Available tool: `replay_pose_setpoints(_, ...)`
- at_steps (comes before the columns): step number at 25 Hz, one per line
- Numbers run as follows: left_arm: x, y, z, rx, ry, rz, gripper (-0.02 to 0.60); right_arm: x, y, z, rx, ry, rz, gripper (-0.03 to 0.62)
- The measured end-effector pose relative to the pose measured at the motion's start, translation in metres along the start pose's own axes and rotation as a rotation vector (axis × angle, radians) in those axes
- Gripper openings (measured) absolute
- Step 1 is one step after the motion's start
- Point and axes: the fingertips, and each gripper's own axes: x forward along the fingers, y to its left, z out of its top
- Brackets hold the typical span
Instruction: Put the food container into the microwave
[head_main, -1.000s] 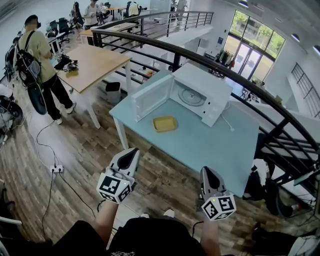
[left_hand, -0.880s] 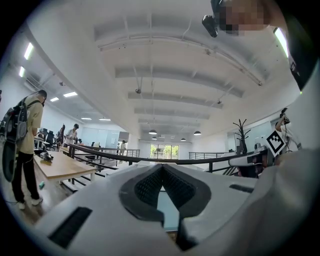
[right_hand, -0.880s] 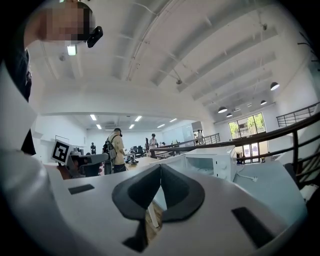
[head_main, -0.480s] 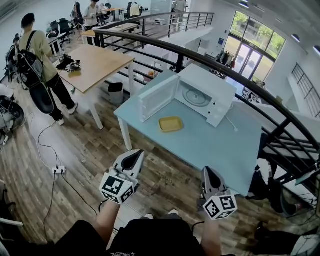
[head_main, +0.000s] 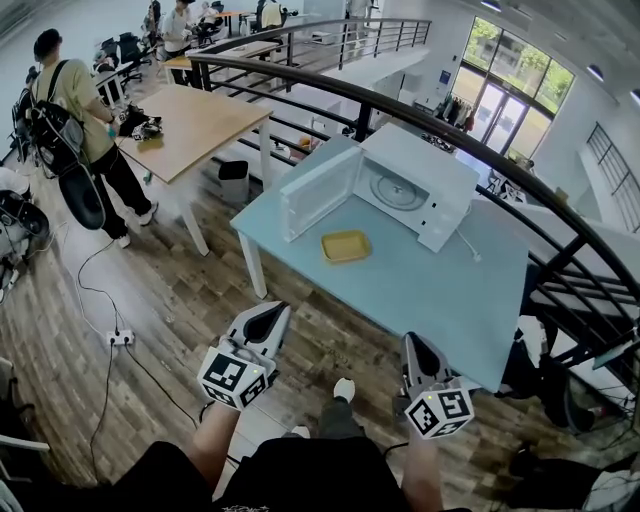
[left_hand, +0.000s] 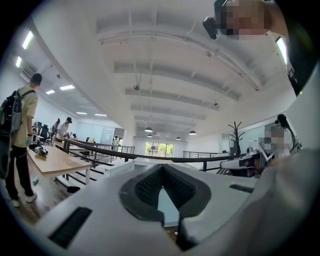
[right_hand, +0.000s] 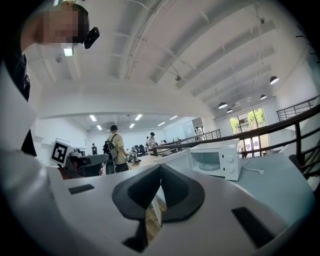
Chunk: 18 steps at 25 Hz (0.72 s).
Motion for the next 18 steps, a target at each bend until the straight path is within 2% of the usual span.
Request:
replay_pose_setpoints(8,0.04,0.017,-0.008,0.031,0.025,0.037,0.008,0.036,-0.032,-0.006,0.022,0.016,0.016,0.006)
replay_pose_setpoints(18,0.129,0.036,-0.019,0.03,0.073,0.036,0.008,0.102,-0.101,0.007,0.033,0.03,0.035,0.006)
